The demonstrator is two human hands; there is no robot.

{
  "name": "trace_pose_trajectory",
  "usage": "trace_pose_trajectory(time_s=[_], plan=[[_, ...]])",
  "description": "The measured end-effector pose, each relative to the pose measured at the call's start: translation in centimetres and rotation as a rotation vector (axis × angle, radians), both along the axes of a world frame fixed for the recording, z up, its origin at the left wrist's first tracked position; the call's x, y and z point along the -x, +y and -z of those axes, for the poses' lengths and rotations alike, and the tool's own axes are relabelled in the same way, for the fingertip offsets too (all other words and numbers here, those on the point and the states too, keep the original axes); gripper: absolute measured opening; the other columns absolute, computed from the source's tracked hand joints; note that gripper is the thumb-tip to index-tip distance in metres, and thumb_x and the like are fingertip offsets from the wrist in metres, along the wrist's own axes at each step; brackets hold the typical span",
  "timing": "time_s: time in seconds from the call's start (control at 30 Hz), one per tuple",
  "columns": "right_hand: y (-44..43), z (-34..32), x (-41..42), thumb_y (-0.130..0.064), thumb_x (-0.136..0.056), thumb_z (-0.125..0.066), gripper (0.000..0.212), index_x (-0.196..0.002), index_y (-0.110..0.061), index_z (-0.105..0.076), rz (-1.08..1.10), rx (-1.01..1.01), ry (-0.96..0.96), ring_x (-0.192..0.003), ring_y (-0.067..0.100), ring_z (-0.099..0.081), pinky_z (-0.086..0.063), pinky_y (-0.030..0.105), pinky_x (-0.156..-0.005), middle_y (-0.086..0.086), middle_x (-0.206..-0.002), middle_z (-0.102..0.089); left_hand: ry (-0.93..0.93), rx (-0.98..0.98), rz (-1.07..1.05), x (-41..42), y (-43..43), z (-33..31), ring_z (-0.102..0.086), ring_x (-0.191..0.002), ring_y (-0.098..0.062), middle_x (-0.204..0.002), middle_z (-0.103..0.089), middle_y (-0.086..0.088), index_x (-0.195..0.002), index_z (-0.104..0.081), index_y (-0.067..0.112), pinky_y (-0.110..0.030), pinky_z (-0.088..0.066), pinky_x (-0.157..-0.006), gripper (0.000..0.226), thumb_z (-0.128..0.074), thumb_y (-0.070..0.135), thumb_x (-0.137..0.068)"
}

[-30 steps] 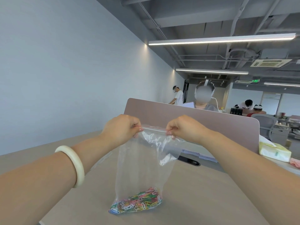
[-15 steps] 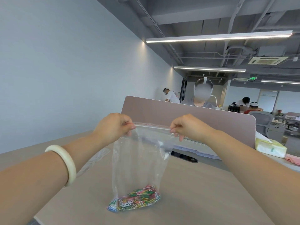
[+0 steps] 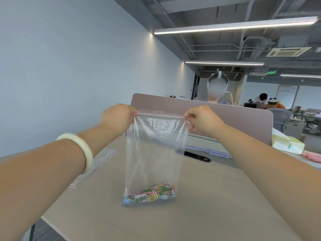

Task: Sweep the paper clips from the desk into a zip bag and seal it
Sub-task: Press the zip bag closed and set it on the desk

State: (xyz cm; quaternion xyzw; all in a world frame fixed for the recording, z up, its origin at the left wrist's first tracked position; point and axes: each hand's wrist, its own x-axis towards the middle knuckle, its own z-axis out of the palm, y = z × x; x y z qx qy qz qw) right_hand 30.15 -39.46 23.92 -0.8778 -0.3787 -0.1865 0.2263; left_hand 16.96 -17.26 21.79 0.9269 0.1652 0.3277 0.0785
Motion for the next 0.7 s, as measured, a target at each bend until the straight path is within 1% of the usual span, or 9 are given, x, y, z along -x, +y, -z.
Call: trace_pose_trajectory(time_s=[0.07, 0.13, 0.2, 0.3, 0.37, 0.43, 0.5, 0.57, 0.7], plan=[[-0.2, -1.0, -0.4, 0.005, -0.085, -0.042, 0.029, -0.098, -0.006, -0.066, 0.024, -0.139, -0.035, -0.062, 0.017, -0.064, -0.050, 0.028, -0.071, 0.008, -0.067, -0.065, -0.076, 0.026, -0.011, -1.1, -0.6, -1.5, -0.063, -0.097, -0.034, -0.101, -0.071, -0.008, -0.098, -0.068, 0.019, -0.040, -0.050, -0.085, 0.031, -0.038, 0.025, -0.096], [-0.5, -1.8, -0.9, 0.004, -0.085, -0.041, 0.029, -0.097, -0.006, -0.065, 0.037, -0.211, -0.073, -0.069, 0.022, -0.066, -0.052, 0.029, -0.072, 0.009, -0.068, -0.065, -0.139, 0.095, -0.006, -2.4, -1.2, -2.4, -0.062, -0.100, -0.034, -0.104, -0.070, -0.009, -0.099, -0.068, 0.018, -0.038, -0.049, -0.085, 0.029, -0.040, 0.022, -0.095], [-1.0, -1.6, -1.2, 0.005, -0.084, -0.039, 0.033, -0.101, -0.006, -0.065, 0.071, -0.144, -0.062, -0.071, 0.023, -0.066, -0.054, 0.033, -0.078, 0.009, -0.073, -0.065, -0.102, 0.177, 0.029, -3.6, -1.3, -1.8, -0.060, -0.105, -0.035, -0.115, -0.066, -0.011, -0.106, -0.066, 0.018, -0.038, -0.049, -0.085, 0.031, -0.039, 0.013, -0.092], [-1.9, 0.5, -1.6, 0.002, -0.084, -0.034, 0.039, -0.108, -0.008, -0.062, 0.143, -0.070, -0.001, -0.082, 0.027, -0.064, -0.053, 0.038, -0.083, 0.012, -0.094, -0.067, 0.048, 0.271, 0.093, -4.5, -1.2, 1.2, -0.055, -0.119, -0.035, -0.141, -0.051, -0.008, -0.133, -0.052, 0.020, -0.044, -0.047, -0.098, 0.049, -0.034, 0.003, -0.091], [-2.3, 1.7, -1.3, -0.002, -0.087, -0.035, 0.038, -0.114, -0.011, -0.059, 0.153, -0.087, 0.026, -0.089, 0.031, -0.064, -0.053, 0.038, -0.083, 0.015, -0.109, -0.065, 0.076, 0.275, 0.111, -4.5, -0.8, 2.8, -0.053, -0.121, -0.033, -0.140, -0.052, -0.010, -0.135, -0.050, 0.019, -0.044, -0.045, -0.100, 0.050, -0.033, 0.002, -0.091], [-2.2, 2.1, -0.7, -0.003, -0.089, -0.037, 0.037, -0.119, -0.013, -0.056, 0.132, -0.063, 0.042, -0.094, 0.029, -0.064, -0.051, 0.033, -0.079, 0.013, -0.117, -0.062, 0.065, 0.265, 0.119, -3.7, -0.4, 3.3, -0.056, -0.115, -0.034, -0.131, -0.058, -0.014, -0.133, -0.052, 0.017, -0.041, -0.047, -0.095, 0.046, -0.032, 0.006, -0.093], [-1.4, 1.9, 0.3, -0.004, -0.088, -0.040, 0.037, -0.120, -0.014, -0.055, 0.091, -0.042, 0.049, -0.097, 0.025, -0.063, -0.047, 0.028, -0.077, 0.010, -0.118, -0.062, 0.053, 0.301, 0.114, -2.3, 0.2, 3.0, -0.057, -0.113, -0.033, -0.129, -0.060, -0.013, -0.134, -0.050, 0.017, -0.038, -0.046, -0.092, 0.044, -0.032, 0.009, -0.094], [-0.1, 1.7, 1.6, -0.005, -0.087, -0.042, 0.036, -0.119, -0.014, -0.056, 0.025, -0.045, 0.069, -0.095, 0.023, -0.063, -0.045, 0.027, -0.074, 0.009, -0.116, -0.063, 0.062, 0.350, 0.110, -0.9, 0.8, 2.6, -0.051, -0.123, -0.029, -0.137, -0.055, -0.010, -0.140, -0.043, 0.017, -0.036, -0.042, -0.100, 0.045, -0.037, 0.013, -0.095], [4.2, 2.3, 4.6, -0.010, -0.089, -0.048, 0.029, -0.115, -0.015, -0.059, -0.145, -0.018, 0.091, -0.096, 0.019, -0.062, -0.046, 0.026, -0.082, 0.004, -0.111, -0.064, 0.076, 0.378, 0.098, 2.0, 2.6, 2.9, -0.046, -0.130, -0.027, -0.147, -0.044, -0.005, -0.142, -0.039, 0.021, -0.033, -0.037, -0.107, 0.047, -0.044, 0.021, -0.095]])
